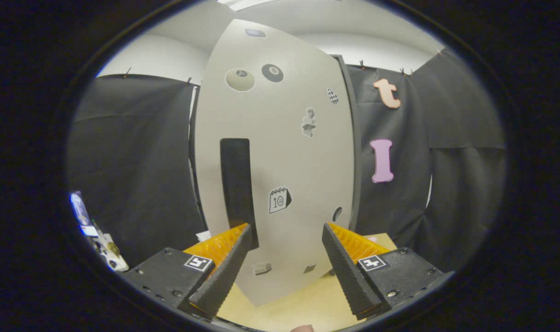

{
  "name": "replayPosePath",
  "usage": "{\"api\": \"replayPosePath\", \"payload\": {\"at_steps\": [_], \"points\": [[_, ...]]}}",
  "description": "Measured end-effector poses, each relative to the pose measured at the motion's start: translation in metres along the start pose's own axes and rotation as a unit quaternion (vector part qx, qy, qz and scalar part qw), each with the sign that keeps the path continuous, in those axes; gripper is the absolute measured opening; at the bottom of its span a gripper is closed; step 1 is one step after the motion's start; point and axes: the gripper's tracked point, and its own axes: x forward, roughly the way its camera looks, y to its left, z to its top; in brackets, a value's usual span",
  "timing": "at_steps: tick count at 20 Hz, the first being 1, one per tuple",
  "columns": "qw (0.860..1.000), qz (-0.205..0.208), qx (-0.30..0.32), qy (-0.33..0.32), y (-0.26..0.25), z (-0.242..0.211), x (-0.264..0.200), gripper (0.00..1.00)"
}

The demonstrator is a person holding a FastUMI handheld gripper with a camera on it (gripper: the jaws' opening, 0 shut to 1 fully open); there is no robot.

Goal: Open the shoe cabinet door, grab the shoes and put them into the shoe cabinet, then close the shoe cabinet door.

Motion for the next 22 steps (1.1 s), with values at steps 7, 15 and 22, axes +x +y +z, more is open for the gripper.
{"api": "replayPosePath", "payload": {"at_steps": [7, 15, 22], "points": [[1.0, -0.021, -0.016, -0.017, 0.011, -0.016, -0.034, 0.98], [0.998, -0.028, 0.004, -0.056, 0.017, -0.038, -0.103, 0.97], [0.994, -0.041, -0.007, -0.1, 0.021, -0.045, -0.169, 0.97]]}}
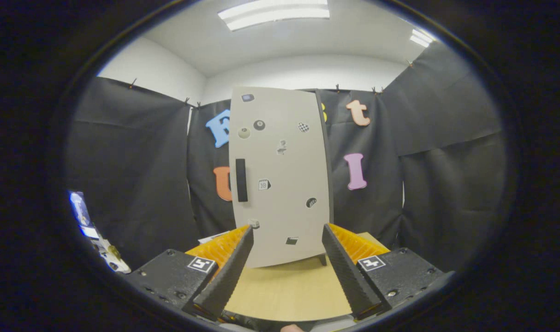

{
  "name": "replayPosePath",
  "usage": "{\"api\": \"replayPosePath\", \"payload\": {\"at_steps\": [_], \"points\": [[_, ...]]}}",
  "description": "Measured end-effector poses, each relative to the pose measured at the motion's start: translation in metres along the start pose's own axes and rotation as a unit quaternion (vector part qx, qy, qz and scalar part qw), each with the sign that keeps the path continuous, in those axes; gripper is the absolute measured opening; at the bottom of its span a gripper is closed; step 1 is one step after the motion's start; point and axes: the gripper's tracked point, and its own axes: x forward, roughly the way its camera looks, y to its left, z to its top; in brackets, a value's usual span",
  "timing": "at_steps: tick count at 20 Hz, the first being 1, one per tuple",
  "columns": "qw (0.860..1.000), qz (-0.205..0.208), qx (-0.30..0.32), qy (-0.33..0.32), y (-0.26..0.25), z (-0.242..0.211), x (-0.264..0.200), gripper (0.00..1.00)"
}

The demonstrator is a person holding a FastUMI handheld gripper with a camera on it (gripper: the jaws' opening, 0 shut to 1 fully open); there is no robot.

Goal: Open the shoe cabinet door, grab the shoes and put them into the shoe cabinet, then close the shoe cabinet door.

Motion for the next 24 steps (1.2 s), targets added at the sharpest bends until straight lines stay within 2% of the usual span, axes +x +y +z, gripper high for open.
{"api": "replayPosePath", "payload": {"at_steps": [9, 12, 15, 24], "points": [[0.999, -0.004, -0.037, 0.004, -0.003, -0.007, -0.027, 0.98], [0.997, -0.049, -0.052, -0.016, -0.029, 0.002, -0.031, 0.98], [0.996, -0.069, -0.057, -0.028, -0.035, 0.003, -0.034, 0.98], [0.995, -0.041, -0.081, -0.031, -0.02, 0.005, -0.039, 0.98]]}}
